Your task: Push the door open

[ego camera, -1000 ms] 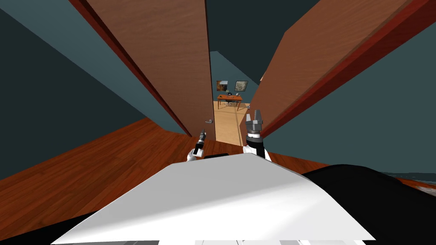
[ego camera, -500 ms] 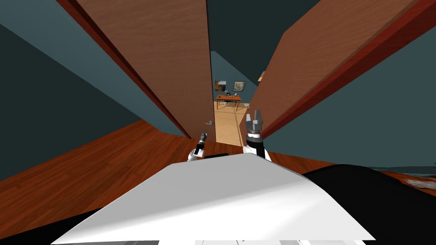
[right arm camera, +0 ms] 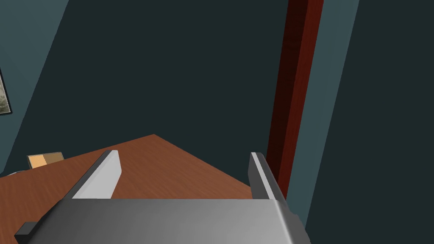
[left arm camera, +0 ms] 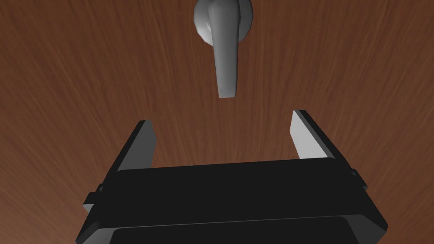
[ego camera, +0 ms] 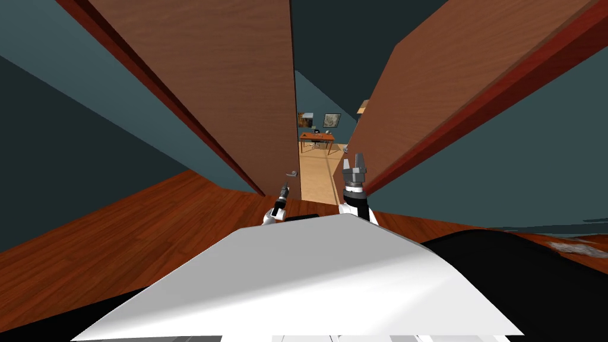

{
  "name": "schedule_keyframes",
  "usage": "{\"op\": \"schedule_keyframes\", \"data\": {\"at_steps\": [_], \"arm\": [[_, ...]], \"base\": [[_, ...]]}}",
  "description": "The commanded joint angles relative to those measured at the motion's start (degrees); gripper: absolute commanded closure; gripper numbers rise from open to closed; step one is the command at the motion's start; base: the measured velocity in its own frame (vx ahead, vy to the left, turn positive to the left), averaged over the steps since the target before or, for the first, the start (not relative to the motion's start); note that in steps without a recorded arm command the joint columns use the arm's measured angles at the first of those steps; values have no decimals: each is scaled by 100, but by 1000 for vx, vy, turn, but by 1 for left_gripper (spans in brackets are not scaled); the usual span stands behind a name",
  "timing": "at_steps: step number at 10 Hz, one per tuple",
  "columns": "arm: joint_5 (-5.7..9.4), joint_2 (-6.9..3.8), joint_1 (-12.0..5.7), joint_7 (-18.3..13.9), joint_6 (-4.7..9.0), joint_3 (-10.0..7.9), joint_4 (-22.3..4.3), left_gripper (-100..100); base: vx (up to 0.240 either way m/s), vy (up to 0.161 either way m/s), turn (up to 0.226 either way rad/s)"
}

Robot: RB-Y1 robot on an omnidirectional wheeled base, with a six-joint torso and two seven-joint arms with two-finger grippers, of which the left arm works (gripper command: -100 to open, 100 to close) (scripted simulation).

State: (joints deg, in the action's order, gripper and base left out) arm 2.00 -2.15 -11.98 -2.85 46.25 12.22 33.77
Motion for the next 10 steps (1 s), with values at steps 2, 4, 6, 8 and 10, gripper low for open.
{"op": "schedule_keyframes", "data": {"at_steps": [2,4,6,8,10], "arm": [[17,-66,-20,7,58,-27,-87,-100],[27,-75,-8,17,79,-45,-106,-100],[37,-51,3,26,100,-63,-123,-100],[48,19,15,35,122,-82,-142,-100],[45,-6,7,27,115,-77,-141,100]], "base": [[187,-37,-27],[217,-34,-23],[203,-40,-26],[183,-45,-26],[34,-10,2]]}}
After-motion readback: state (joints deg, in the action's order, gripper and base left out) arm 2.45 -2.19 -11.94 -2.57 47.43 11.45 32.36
